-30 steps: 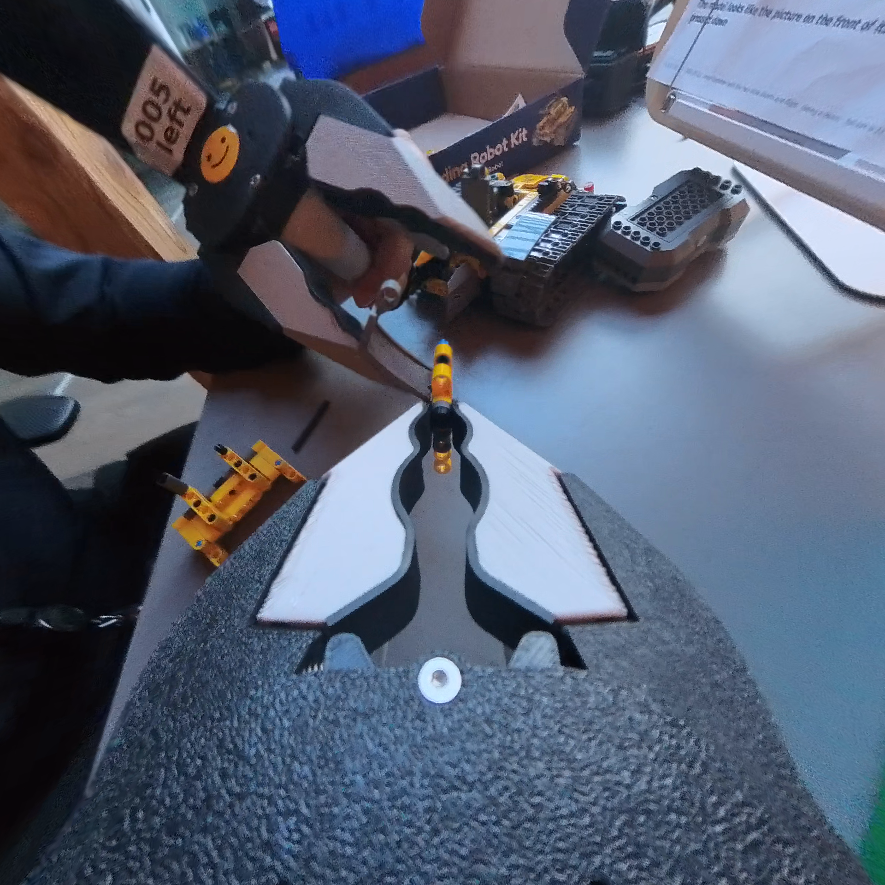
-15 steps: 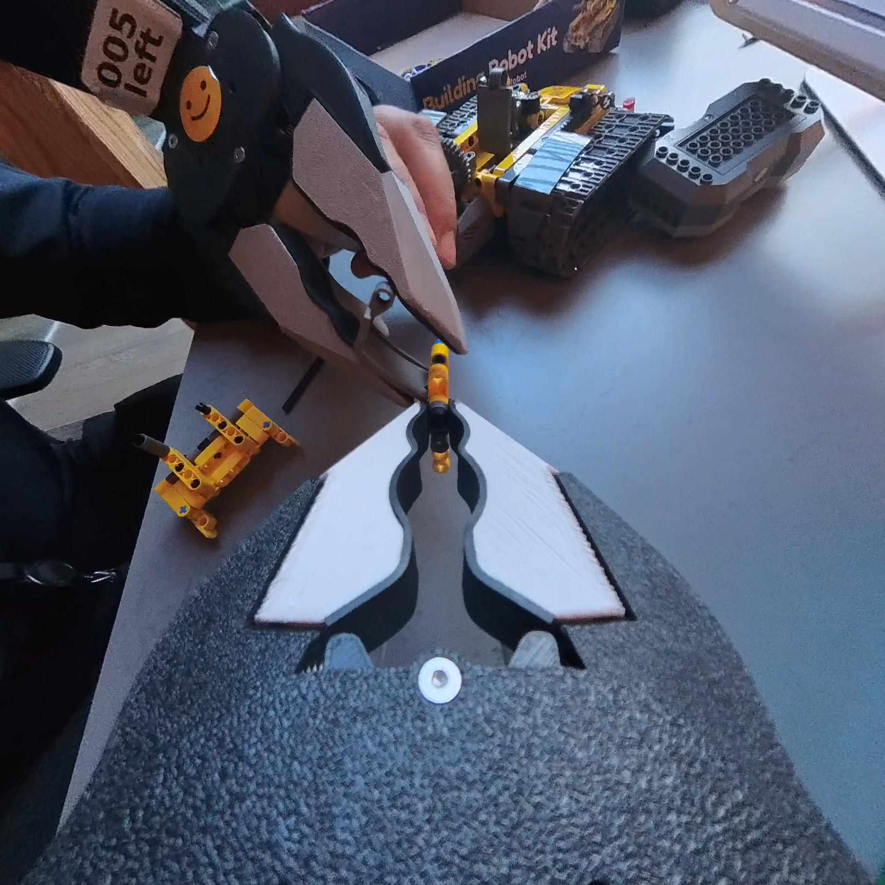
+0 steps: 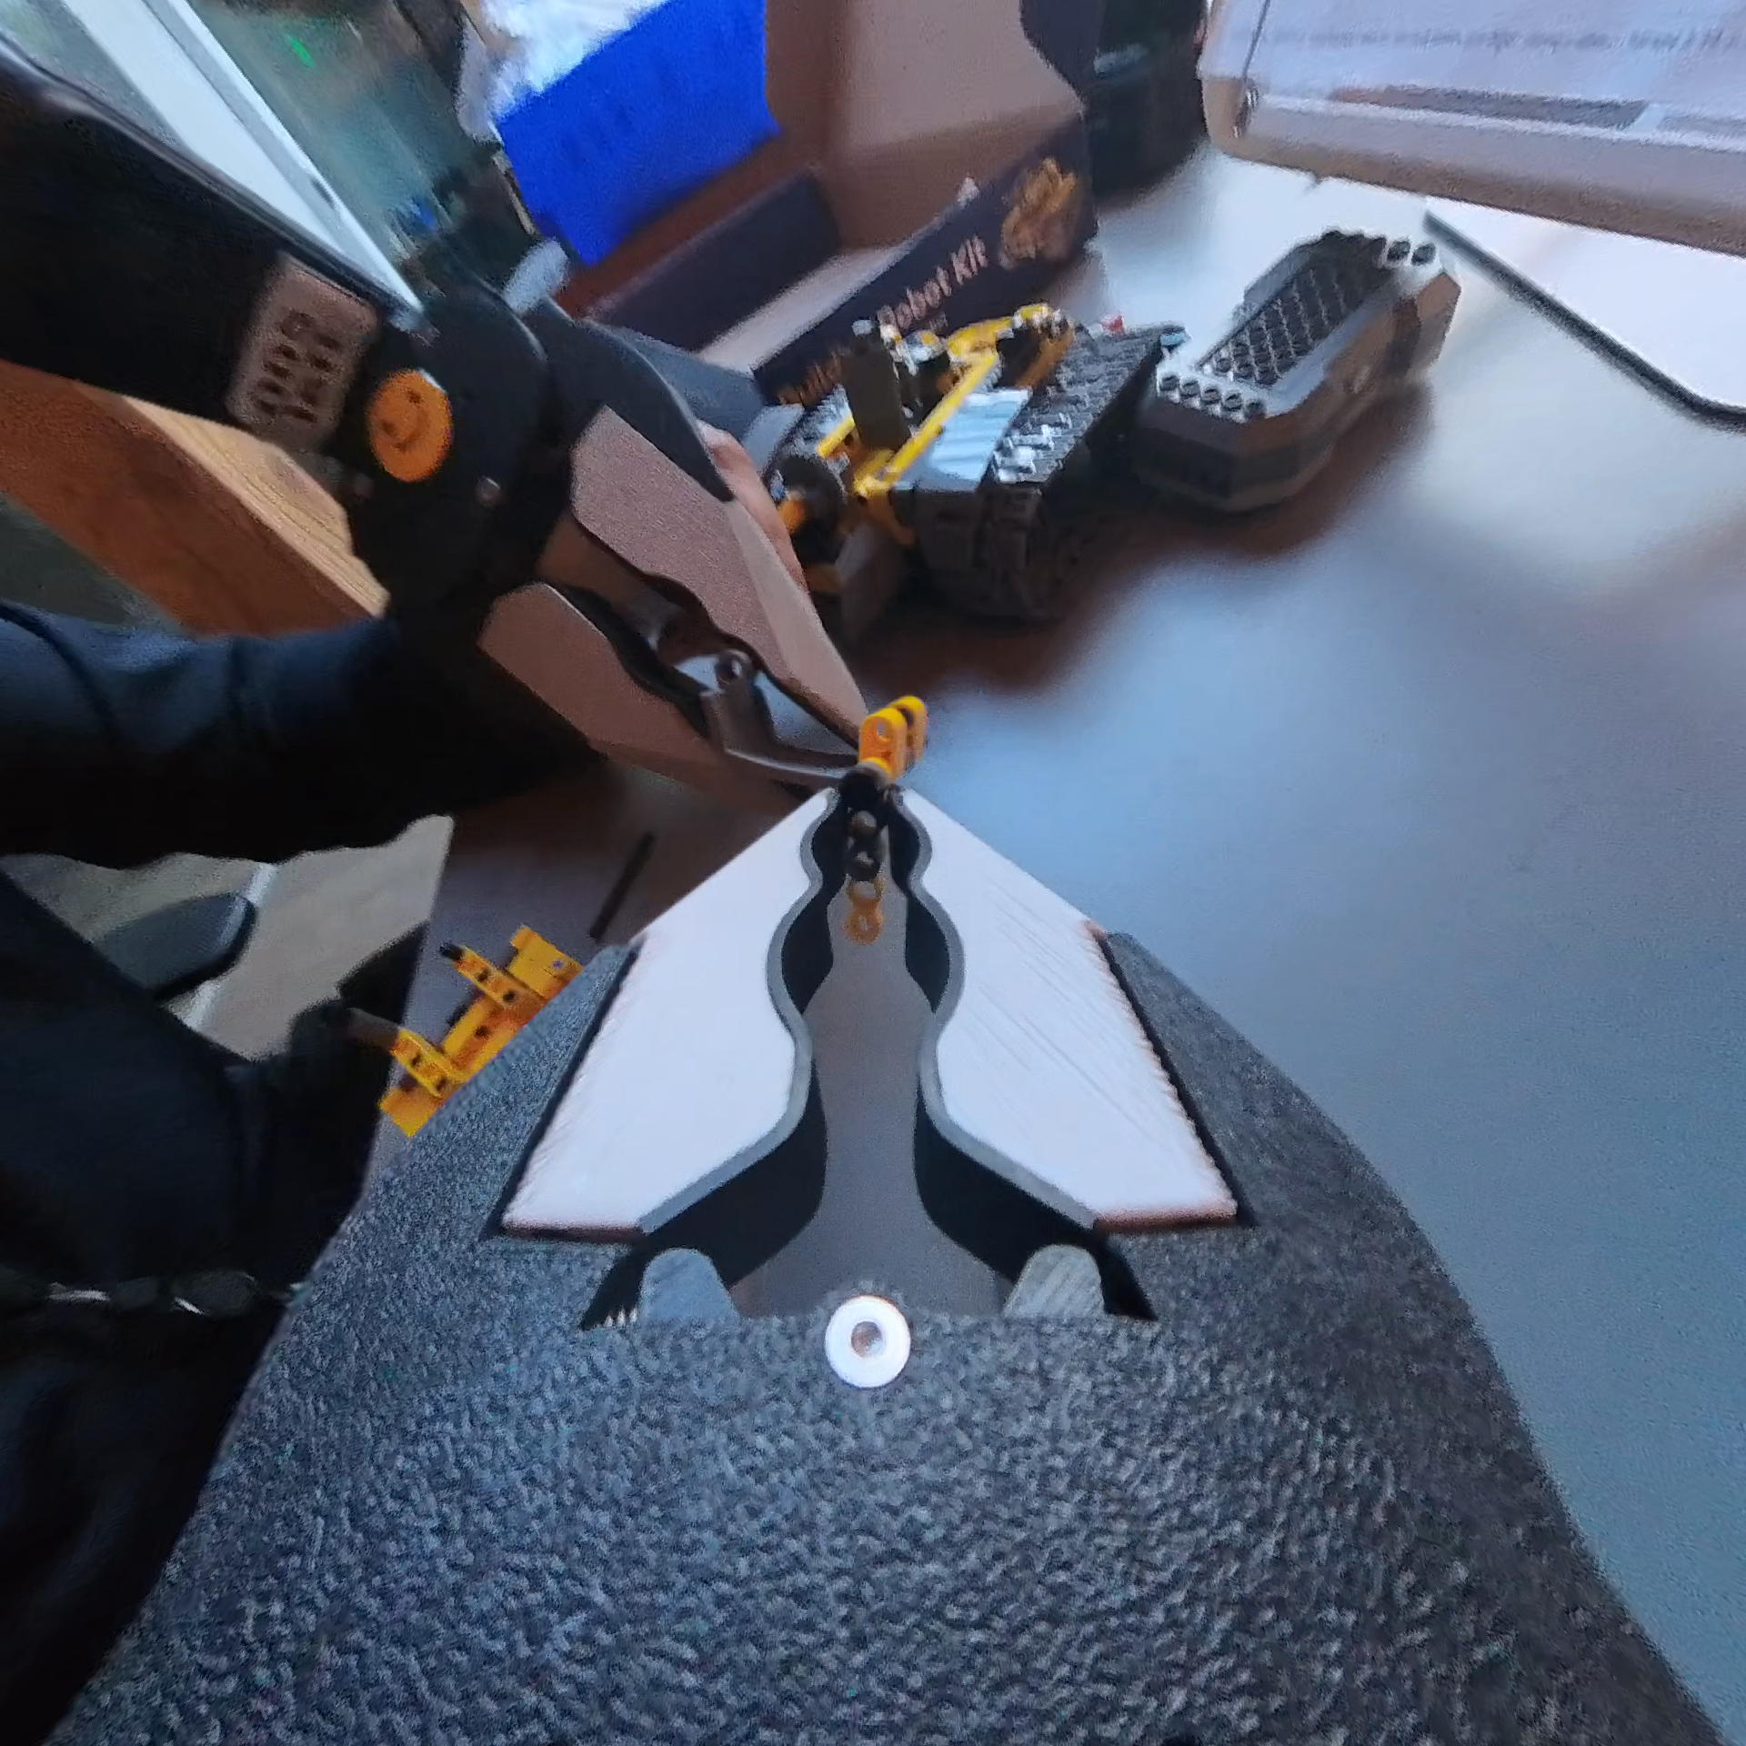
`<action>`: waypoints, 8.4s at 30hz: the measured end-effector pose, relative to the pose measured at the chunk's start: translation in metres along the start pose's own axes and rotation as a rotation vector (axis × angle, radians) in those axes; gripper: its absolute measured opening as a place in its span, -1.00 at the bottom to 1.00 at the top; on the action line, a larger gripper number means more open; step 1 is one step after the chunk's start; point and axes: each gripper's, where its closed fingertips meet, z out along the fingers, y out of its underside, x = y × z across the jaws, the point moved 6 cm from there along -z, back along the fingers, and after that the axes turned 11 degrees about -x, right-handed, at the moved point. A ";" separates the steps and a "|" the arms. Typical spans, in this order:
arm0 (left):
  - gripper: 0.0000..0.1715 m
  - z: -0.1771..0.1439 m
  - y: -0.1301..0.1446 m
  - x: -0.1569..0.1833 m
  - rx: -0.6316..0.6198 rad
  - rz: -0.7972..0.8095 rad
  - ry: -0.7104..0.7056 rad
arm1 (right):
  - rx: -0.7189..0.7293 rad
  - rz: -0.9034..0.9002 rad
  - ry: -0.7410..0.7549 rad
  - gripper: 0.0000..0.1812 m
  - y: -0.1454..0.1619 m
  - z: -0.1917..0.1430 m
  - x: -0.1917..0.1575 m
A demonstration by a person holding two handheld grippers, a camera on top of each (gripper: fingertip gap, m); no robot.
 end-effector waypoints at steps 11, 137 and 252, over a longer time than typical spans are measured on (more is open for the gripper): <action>-0.92 0.012 0.006 0.008 0.012 -0.074 0.118 | 0.026 -0.124 0.102 -0.94 -0.005 -0.008 -0.005; -0.94 -0.019 -0.017 -0.003 0.380 -0.474 0.484 | 0.256 -0.155 -0.110 -0.92 -0.030 -0.002 -0.041; -0.94 -0.039 -0.020 -0.006 0.436 -0.455 0.466 | 0.205 -0.151 -0.189 -0.83 -0.033 -0.007 -0.048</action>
